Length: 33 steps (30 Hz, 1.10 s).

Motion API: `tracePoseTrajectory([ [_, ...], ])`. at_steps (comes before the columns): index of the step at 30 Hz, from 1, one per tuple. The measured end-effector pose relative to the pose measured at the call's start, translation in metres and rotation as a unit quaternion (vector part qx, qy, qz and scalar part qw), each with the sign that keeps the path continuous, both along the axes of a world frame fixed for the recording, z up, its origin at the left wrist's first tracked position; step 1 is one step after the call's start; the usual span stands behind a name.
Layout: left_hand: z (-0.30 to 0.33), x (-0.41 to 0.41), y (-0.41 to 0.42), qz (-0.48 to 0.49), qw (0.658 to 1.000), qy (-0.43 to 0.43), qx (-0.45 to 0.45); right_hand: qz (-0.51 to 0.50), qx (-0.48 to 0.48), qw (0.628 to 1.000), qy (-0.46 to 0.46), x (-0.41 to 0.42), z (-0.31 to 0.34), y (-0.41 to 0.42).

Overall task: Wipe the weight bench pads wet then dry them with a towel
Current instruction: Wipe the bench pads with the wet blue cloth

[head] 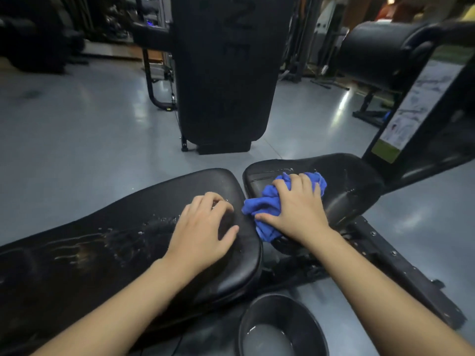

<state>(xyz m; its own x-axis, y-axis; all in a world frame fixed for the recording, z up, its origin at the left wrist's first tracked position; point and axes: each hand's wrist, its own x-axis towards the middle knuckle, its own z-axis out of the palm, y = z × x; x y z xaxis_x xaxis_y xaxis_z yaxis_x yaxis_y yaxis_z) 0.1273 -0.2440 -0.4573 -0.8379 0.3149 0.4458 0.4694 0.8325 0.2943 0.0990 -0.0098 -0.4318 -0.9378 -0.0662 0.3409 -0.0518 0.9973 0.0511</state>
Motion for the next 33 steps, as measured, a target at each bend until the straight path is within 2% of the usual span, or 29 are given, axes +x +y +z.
tracePoseTrajectory([
  [3, -0.007, 0.02, 0.007, -0.002, 1.0, 0.0, -0.01, 0.012, 0.01, 1.0, 0.008, 0.006, -0.002, 0.005],
  [10, -0.023, 0.051, 0.03, -0.057, 0.997, -0.032, -0.05, 0.066, -0.045, 0.997, 0.022, 0.04, -0.009, 0.028],
  [19, -0.041, 0.047, 0.04, -0.096, 0.988, 0.038, -0.116, 0.109, -0.047, 0.993, 0.028, 0.063, -0.02, 0.063],
  [27, -0.045, 0.04, 0.042, -0.111, 0.987, 0.085, -0.084, 0.055, -0.01, 0.997, 0.062, 0.026, -0.02, 0.03],
  [33, -0.048, 0.038, 0.036, -0.124, 0.987, 0.08, -0.068, 0.078, -0.004, 0.997, 0.016, -0.042, -0.015, 0.013],
])
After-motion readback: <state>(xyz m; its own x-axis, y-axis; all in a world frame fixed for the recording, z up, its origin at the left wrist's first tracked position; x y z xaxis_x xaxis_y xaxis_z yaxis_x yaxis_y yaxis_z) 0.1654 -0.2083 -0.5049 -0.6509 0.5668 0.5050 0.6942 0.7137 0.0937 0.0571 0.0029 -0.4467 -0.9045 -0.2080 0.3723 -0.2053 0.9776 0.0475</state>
